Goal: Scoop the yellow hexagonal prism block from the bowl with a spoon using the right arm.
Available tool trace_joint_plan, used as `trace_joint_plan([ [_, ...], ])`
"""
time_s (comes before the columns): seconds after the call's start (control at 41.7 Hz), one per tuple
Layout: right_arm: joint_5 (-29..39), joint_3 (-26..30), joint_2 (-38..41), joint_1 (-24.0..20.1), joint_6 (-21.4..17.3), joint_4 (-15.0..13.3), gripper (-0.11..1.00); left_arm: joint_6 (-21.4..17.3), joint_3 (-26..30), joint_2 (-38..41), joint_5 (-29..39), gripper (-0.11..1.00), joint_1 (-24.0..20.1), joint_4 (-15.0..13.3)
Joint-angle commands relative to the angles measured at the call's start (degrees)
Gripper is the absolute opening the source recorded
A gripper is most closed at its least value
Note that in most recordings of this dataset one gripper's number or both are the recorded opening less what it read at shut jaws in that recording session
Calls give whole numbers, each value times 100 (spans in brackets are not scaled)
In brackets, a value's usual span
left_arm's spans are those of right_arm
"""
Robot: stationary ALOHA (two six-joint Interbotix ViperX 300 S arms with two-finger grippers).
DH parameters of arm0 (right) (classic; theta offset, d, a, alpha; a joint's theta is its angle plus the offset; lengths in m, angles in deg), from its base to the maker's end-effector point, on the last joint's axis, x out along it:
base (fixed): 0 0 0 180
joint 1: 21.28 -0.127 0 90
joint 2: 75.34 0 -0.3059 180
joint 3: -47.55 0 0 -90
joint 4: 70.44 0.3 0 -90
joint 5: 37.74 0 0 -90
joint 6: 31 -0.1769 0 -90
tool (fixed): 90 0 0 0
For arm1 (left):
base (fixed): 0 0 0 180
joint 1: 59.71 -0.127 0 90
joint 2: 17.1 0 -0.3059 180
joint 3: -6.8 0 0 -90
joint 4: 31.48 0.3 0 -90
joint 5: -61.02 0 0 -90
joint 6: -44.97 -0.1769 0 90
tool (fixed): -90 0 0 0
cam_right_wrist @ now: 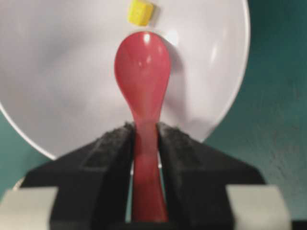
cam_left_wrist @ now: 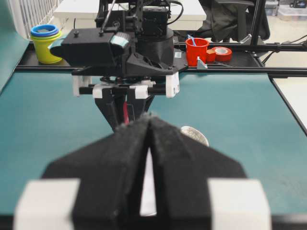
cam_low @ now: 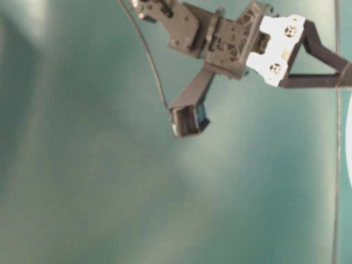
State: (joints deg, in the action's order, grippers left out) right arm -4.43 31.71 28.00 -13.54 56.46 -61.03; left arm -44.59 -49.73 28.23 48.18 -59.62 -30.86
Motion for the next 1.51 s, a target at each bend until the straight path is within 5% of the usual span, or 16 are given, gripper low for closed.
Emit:
trace_joint_plan([
  [0.0, -132, 123, -53, -9, 0, 0, 24, 0, 132, 26, -26, 0, 9, 9],
  [1.056, -993, 185, 70, -53, -18, 360, 23, 0, 132, 18, -26, 0, 9, 9],
  [1.488, -958, 281, -475, -53, -9, 360, 23, 0, 132, 18, -26, 0, 9, 0],
])
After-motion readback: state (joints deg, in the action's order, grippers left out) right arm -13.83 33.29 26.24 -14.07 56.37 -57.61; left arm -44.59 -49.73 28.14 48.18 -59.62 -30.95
